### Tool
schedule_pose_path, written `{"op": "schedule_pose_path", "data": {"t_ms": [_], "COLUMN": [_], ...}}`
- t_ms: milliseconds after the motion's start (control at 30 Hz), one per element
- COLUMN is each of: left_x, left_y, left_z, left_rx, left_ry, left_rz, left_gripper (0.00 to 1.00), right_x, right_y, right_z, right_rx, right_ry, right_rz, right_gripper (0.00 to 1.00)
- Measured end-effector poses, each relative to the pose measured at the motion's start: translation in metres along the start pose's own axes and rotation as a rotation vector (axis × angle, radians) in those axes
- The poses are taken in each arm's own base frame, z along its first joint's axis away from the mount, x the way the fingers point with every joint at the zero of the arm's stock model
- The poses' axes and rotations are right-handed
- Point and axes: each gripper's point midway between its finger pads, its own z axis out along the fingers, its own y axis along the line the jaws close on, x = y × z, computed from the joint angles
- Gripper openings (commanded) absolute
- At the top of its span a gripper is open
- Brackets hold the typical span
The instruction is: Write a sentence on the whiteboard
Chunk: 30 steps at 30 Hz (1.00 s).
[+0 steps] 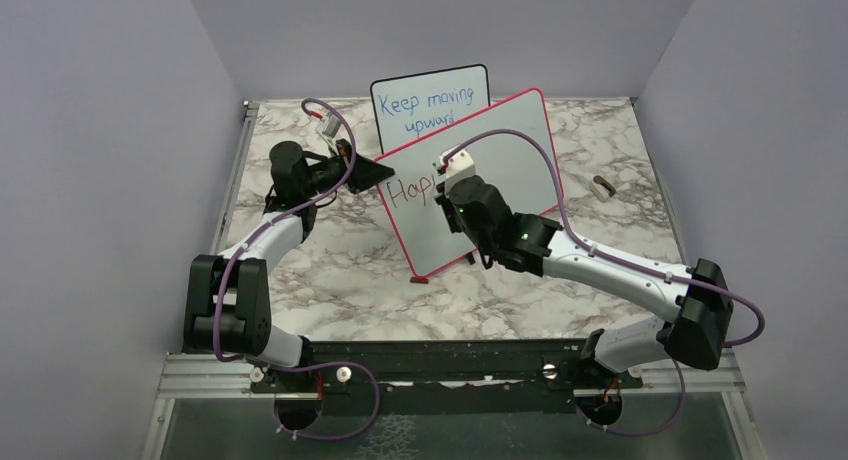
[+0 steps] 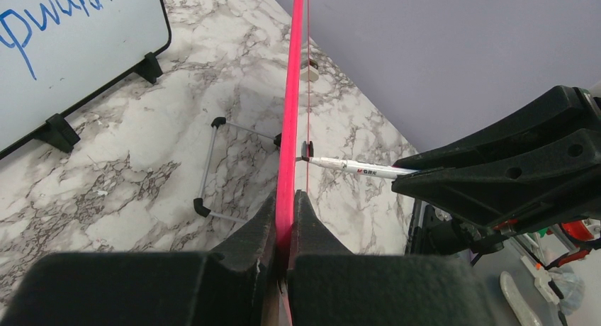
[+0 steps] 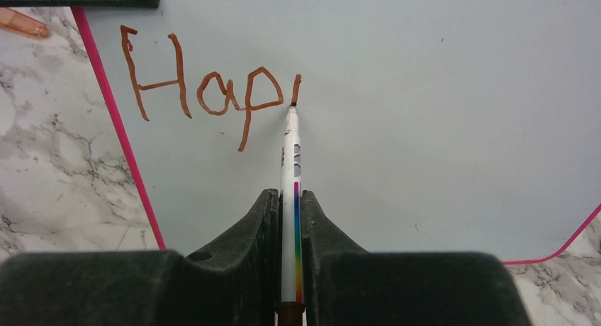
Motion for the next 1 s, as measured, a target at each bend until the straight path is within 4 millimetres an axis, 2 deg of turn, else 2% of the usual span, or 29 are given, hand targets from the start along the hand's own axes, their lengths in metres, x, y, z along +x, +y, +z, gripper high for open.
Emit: {"op": "schedule_pose_path", "data": {"t_ms": [333, 567, 767, 1000], "left_x": [0.0, 0.0, 0.0, 0.0], "left_y": [0.0, 0.0, 0.0, 0.0], "left_z": [0.0, 0.0, 0.0, 0.0], "left_rx": [0.0, 0.001, 0.001, 0.001], "left_ry": [0.0, 0.0, 0.0, 0.0], "left_rz": [0.0, 0.001, 0.001, 0.001], "left_gripper": [0.0, 0.0, 0.0, 0.0], "right_x": [0.019, 0.023, 0.017, -0.009], "right_y": [0.003, 0.004, 0.003, -0.008], "right_z": [-0.006, -0.008, -0.011, -0.02], "right_rx": [-0.034, -0.044, -0.05, -0.022], "right_ry": [0.076, 0.093, 0.075, -0.021], "right_rz": [-0.015, -0.015, -0.006, 0.025], "right_gripper": [0.01, 0.01, 0.01, 0.01]}}
